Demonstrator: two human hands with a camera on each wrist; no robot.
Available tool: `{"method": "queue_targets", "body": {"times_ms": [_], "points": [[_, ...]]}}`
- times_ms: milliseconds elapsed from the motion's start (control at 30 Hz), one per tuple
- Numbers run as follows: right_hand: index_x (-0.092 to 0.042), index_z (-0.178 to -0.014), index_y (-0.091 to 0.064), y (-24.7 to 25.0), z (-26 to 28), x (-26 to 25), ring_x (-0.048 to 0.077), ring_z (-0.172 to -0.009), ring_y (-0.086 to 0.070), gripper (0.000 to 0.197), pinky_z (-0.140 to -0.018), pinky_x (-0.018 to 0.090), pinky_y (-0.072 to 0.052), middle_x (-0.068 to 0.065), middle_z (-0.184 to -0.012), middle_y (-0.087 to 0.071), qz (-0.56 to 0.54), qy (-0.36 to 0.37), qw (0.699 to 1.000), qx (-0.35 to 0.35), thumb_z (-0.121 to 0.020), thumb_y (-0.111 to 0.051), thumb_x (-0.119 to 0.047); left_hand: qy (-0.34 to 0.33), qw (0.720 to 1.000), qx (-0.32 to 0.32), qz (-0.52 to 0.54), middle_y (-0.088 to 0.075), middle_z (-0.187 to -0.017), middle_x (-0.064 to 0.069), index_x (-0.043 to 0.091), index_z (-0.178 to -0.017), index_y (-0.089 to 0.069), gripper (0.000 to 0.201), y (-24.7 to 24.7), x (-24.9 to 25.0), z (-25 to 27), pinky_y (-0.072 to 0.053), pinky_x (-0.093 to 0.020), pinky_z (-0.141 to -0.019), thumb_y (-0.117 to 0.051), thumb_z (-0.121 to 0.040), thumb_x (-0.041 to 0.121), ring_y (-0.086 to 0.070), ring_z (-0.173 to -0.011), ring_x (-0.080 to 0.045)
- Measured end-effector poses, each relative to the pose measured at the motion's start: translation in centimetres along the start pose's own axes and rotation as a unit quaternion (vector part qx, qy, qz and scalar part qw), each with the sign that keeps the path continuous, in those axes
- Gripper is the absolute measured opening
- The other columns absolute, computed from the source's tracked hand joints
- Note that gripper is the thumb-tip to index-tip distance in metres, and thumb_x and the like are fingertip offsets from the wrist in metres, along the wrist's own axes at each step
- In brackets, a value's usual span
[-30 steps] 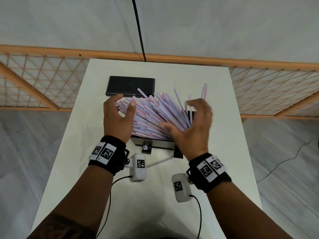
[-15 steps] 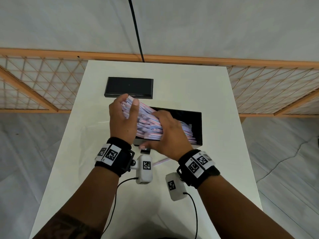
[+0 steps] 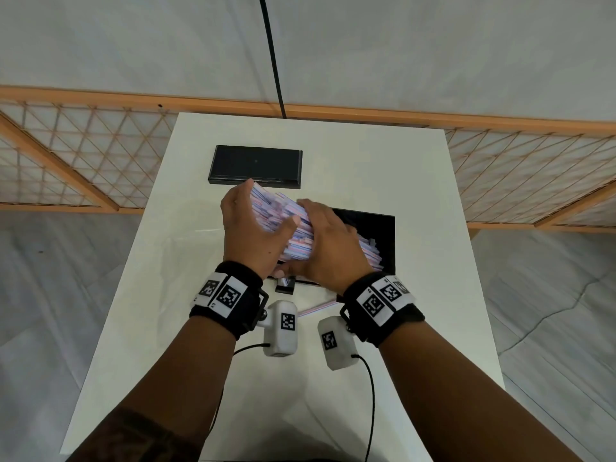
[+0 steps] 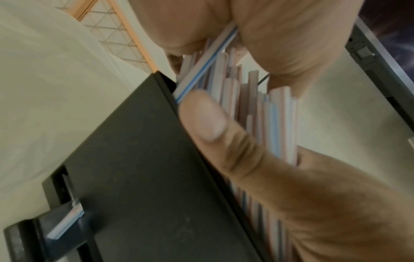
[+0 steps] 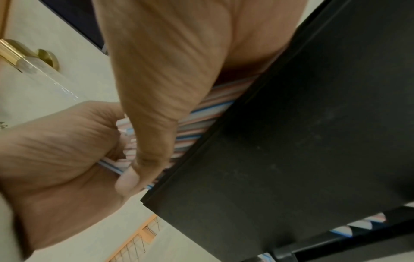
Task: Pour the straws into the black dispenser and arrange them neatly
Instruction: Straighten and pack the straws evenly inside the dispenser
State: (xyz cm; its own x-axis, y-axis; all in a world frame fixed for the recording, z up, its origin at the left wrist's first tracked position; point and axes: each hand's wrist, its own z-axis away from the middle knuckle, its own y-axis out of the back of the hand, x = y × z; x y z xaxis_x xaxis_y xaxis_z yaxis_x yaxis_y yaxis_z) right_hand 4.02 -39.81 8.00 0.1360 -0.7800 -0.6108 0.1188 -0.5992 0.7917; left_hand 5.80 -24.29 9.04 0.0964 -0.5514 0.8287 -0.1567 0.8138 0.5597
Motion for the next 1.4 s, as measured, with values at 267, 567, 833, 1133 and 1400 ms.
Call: {"method": "queue_targets", "body": {"times_ms": [267, 567, 833, 1133, 1400], "points": [[-0.017, -0.12, -0.06, 0.5, 3.3, 1.5, 0.021, -0.116, -0.049, 0.09, -0.094, 0.042, -0.048, 0.001, -0.126, -0.05, 0.011, 0.035, 0.992, 0.124, -0.05, -0.09, -0.064, -0.016, 0.999, 0.033, 0.01, -0.034, -0.148, -0.001, 0.021, -0.148, -0.035, 0.068, 0.0, 0.4, 0.0, -0.045, -0.027, -0.101, -0.068, -0.09, 0.036, -0.045, -0.129, -0.014], [-0.018, -0.125, -0.062, 1.7, 4.6, 1.2, 0.024, -0.129, -0.044, 0.081, -0.105, 0.035, -0.046, 0.005, -0.139, -0.042, -0.04, 0.038, 0.978, 0.202, -0.061, -0.09, -0.058, -0.003, 1.0, 0.025, -0.005, -0.039, -0.148, -0.001, 0.022, -0.149, -0.035, 0.064, 0.1, 0.8, -0.1, -0.047, -0.028, -0.099, -0.06, -0.094, 0.044, -0.049, -0.128, -0.016], [-0.024, -0.142, -0.05, 0.2, 2.1, 1.6, 0.017, -0.128, -0.053, 0.097, -0.102, 0.043, -0.049, -0.005, -0.141, -0.054, -0.017, 0.024, 1.0, -0.001, -0.061, -0.084, -0.066, 0.017, 0.999, 0.034, 0.008, -0.041, -0.146, -0.001, 0.023, -0.148, -0.037, 0.061, -0.4, 0.8, -0.4, -0.047, -0.034, -0.105, -0.057, -0.095, 0.046, -0.049, -0.128, -0.017], [-0.028, -0.158, -0.026, 1.4, -1.4, 0.6, 0.015, -0.149, -0.026, 0.112, -0.078, -0.007, 0.029, -0.006, -0.161, -0.035, 0.016, 0.038, 0.992, -0.119, -0.068, -0.082, -0.066, 0.008, 1.0, -0.013, 0.02, -0.031, -0.15, 0.002, 0.024, -0.151, -0.032, 0.093, -0.4, 0.8, 0.1, -0.035, -0.025, -0.11, -0.075, -0.076, 0.059, -0.038, -0.133, -0.007], [-0.033, -0.127, -0.051, 0.8, -2.7, 1.1, 0.014, -0.117, -0.051, 0.088, -0.103, 0.035, -0.043, -0.015, -0.117, -0.055, -0.005, -0.022, 0.983, -0.18, -0.055, -0.087, -0.068, 0.007, 0.999, -0.047, -0.003, -0.027, -0.152, 0.0, 0.02, -0.153, -0.028, 0.116, -0.1, 0.2, 0.0, -0.033, -0.02, -0.108, -0.091, -0.06, 0.048, -0.035, -0.137, -0.01]]}}
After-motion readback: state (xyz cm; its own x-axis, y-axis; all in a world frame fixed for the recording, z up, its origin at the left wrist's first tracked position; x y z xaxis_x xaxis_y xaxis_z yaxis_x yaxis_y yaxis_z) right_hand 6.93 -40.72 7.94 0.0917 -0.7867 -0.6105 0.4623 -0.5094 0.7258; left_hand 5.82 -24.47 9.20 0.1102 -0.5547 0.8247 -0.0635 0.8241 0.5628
